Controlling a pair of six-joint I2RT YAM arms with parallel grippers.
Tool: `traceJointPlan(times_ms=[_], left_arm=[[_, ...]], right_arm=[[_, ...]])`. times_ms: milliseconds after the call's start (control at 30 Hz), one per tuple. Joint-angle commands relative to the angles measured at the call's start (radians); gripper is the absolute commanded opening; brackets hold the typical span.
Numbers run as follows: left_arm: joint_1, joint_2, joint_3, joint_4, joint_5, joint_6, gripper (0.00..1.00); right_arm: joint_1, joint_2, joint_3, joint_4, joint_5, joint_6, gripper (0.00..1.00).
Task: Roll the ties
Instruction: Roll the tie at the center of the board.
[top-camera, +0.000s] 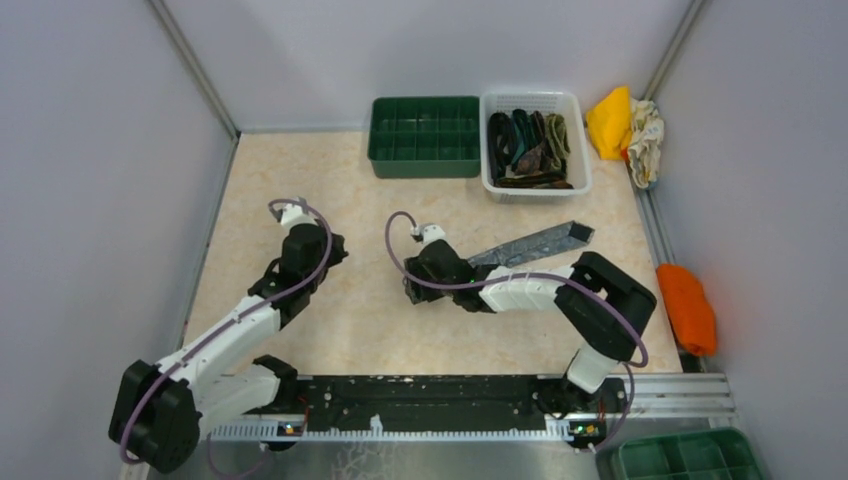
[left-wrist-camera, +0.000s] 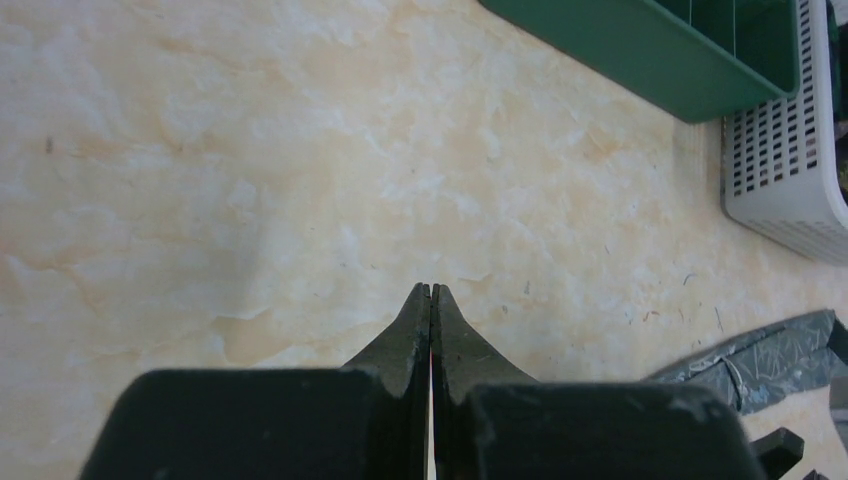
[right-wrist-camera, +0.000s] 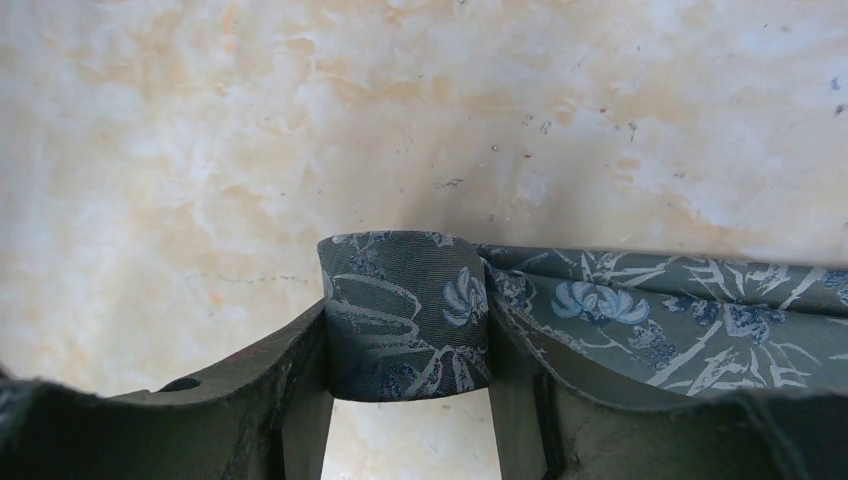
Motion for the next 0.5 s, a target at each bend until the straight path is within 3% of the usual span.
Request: traceJointPlan(times_ms=[0, 233, 467], left_arm=[[-0.003, 0.074, 0.041, 0.108, 0.134, 0.014, 0.0], [-0.045, 0.216, 0.079, 0.213, 0.204, 0.037, 0.0], [-0.1, 0.383, 0.147, 0.276, 0.237, 0.056, 0.0]], right_arm=[[-0.091, -0.082, -0.126, 0.291, -0.284, 0.112, 0.51], [-0.233, -0.097, -0.296, 0.536, -0.474, 0.243, 0.51], [-0.321, -0.07, -0.418, 0.753, -0.55, 0.335, 0.5]])
